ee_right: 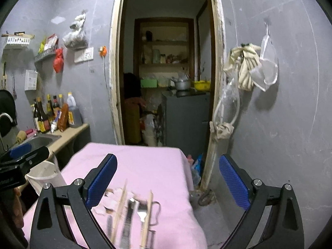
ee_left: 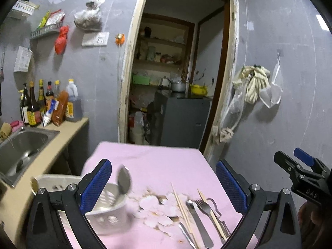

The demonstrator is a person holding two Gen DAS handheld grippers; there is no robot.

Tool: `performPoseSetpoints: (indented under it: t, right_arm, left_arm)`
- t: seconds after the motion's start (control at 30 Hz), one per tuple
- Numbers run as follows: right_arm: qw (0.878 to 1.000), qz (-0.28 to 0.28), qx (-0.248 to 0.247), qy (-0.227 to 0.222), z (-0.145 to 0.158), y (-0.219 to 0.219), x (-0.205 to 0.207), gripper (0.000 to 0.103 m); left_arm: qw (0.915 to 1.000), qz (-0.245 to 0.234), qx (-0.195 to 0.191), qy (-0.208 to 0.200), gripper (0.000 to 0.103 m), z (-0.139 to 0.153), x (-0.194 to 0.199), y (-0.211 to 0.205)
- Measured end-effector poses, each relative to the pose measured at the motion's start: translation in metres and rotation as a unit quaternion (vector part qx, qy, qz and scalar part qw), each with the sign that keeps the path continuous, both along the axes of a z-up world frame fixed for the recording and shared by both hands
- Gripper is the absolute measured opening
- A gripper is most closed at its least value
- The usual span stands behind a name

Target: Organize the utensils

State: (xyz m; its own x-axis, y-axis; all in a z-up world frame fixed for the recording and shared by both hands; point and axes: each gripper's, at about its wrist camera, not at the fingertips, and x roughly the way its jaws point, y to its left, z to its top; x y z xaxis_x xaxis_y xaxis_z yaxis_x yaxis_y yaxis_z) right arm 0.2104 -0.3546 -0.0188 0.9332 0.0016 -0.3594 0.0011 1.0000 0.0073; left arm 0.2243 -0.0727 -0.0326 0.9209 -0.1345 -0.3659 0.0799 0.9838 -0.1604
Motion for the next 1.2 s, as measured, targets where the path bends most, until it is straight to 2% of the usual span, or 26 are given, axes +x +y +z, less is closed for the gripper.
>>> performPoseSetpoints:
  t: [0.13,0.23,0.47,0.53,0.77,0.97,1.07,1.2]
  right_arm:
    - [0.999,0.001,0.001,0.033,-0.023,-0.018,0.010,0.097]
    - [0.998,0.006,0.005,0.056,-0.040,-0.026,0.021,0.097]
    - [0.994,0.029,0.016,0.105,-0.085,-0.032,0.041,0.096]
    - [0.992,0.037,0.021,0.122,-0.100,-0.032,0.047,0.096]
    - [0.982,0.067,0.028,0.175,-0.141,-0.021,0.062,0.095]
    - [0.973,0.092,0.029,0.208,-0.166,-0.009,0.075,0.081]
    - [0.969,0.101,0.029,0.224,-0.177,-0.005,0.082,0.069]
    - [0.963,0.110,0.024,0.247,-0.192,0.003,0.092,0.066]
  left_arm:
    - [0.9996,0.001,0.002,0.026,0.101,-0.024,0.006,-0.021]
    - [0.9981,0.002,0.006,0.061,0.101,-0.046,0.012,-0.032]
    - [0.9890,-0.002,0.009,0.147,0.101,-0.092,0.026,-0.038]
    - [0.9861,-0.007,0.011,0.166,0.096,-0.101,0.029,-0.039]
    - [0.9682,-0.031,-0.012,0.248,0.061,-0.139,0.051,-0.045]
    - [0.9545,-0.049,-0.022,0.293,0.036,-0.162,0.067,-0.051]
    - [0.9512,-0.048,-0.022,0.304,0.033,-0.169,0.070,-0.053]
    - [0.9500,-0.050,-0.010,0.308,0.033,-0.169,0.072,-0.057]
